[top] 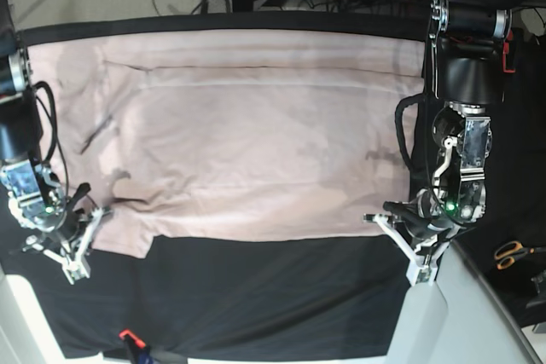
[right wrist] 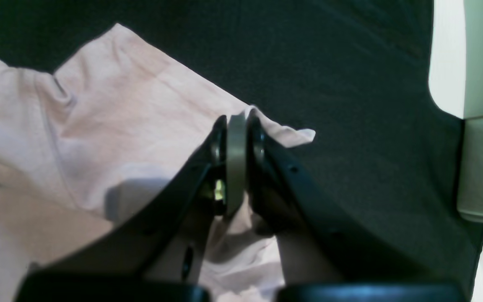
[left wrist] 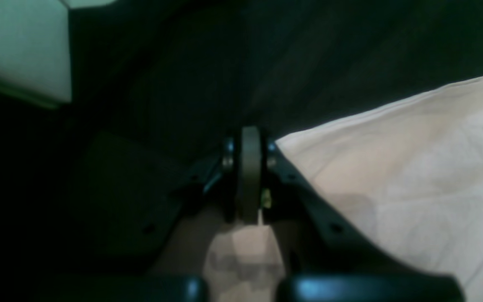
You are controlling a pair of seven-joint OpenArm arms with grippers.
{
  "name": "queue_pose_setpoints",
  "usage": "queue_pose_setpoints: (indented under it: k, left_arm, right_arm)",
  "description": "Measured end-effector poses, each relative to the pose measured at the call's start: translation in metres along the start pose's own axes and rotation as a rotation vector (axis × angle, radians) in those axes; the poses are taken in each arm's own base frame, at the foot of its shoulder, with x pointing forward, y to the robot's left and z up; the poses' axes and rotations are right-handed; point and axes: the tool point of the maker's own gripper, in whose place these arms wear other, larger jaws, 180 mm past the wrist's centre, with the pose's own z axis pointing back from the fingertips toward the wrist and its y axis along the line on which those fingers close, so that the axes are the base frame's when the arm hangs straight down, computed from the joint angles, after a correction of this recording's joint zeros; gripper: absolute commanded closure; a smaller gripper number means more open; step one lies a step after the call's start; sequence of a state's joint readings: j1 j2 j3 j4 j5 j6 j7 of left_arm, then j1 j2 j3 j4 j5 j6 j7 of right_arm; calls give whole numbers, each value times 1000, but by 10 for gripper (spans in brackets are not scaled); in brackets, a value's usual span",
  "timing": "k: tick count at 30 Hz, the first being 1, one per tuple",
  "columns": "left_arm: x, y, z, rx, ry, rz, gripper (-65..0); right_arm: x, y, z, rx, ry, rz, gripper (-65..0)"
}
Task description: Fold the T-shirt properly
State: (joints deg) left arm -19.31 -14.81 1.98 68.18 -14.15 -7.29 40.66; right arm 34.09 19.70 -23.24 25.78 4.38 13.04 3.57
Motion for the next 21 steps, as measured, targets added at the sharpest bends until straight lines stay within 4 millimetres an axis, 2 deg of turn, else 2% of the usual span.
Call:
queue_pose_setpoints:
  k: [5, 11, 15, 19, 21]
  left_arm:
    - [-2, 0, 0, 0, 7, 0, 0]
    - [-2, 1, 0, 2, 8, -1, 0]
    - [-2, 1, 0, 1, 8, -1, 0]
    - [-14, 0, 0, 1, 23, -2, 0]
    - [-17, 1, 0, 1, 33, -2, 0]
  right_arm:
    - [-6, -15, -3, -17, 24, 47, -9]
    - [10, -9, -4, 0, -78, 85, -14]
    - [15, -13, -4, -8, -85, 85, -15]
    - [12, -13, -4, -7, -79, 82, -15]
    - [13, -22, -4, -50, -76, 88, -15]
